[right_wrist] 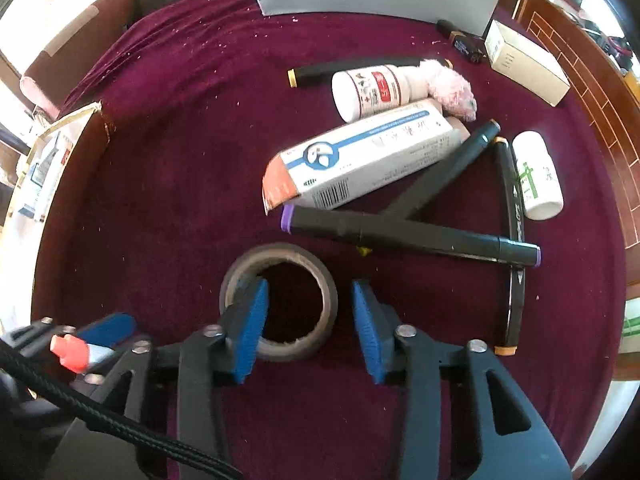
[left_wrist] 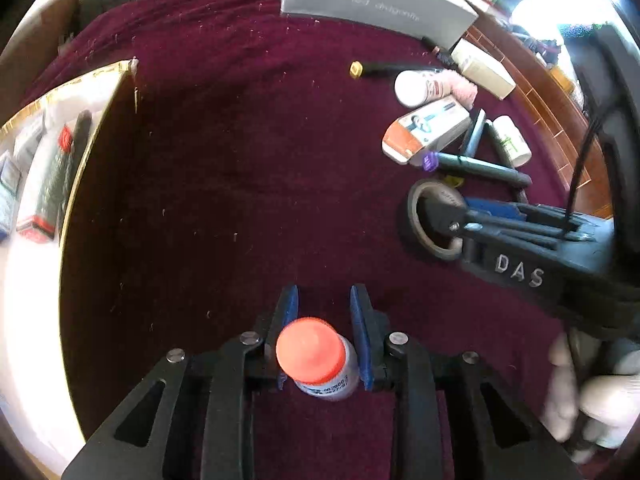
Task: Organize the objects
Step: 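Grasp the white orange-capped bottle with the left gripper while the right gripper grasps the black tape roll, then place the bottle and tape roll into the tray and open both grippers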
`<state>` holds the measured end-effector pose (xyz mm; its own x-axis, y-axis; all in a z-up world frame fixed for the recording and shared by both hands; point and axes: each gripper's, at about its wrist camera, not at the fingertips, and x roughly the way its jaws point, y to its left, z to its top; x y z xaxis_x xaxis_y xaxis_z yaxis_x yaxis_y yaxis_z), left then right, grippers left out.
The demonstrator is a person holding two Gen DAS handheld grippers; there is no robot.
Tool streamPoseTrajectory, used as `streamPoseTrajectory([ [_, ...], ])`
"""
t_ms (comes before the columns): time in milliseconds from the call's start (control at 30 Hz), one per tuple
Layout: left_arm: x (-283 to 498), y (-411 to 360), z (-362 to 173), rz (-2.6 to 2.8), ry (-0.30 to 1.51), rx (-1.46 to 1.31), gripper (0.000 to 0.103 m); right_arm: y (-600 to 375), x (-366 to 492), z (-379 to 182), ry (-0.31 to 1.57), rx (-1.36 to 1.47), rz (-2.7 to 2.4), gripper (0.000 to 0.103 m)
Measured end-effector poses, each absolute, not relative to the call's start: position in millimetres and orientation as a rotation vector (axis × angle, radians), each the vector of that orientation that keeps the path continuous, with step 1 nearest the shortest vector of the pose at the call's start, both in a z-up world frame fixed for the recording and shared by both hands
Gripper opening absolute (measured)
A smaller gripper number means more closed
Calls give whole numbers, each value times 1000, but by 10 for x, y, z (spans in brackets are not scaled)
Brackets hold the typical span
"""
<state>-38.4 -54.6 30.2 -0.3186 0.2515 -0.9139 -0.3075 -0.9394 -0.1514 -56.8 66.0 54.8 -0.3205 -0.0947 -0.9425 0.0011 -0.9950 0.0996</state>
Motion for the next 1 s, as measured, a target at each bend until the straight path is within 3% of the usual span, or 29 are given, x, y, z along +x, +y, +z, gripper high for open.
streamPoseTrajectory([
  [67,-358,-446,287,2344,133,-1546,31,710,-580,555,-151,1805,-2502,20],
  [100,-328,-393,278,2365,159,-1526,32,730,-572,556,-165,1808,-2500,13],
  [167,-273,-354,261,2381,211,-1490,32,807,-543,557,-202,1819,-2488,8],
  [200,-262,-363,270,2363,198,-1487,31,840,-524,558,-230,1822,-2480,8],
  [233,-272,-404,285,2326,138,-1501,22,895,-500,561,-277,1826,-2466,8],
  [533,-249,-785,478,2280,-111,-1521,23,1115,-312,688,-523,1773,-2376,8],
  [1000,-80,-1617,1161,2418,-280,-1379,23,648,-322,1043,-662,1638,-2229,8],
])
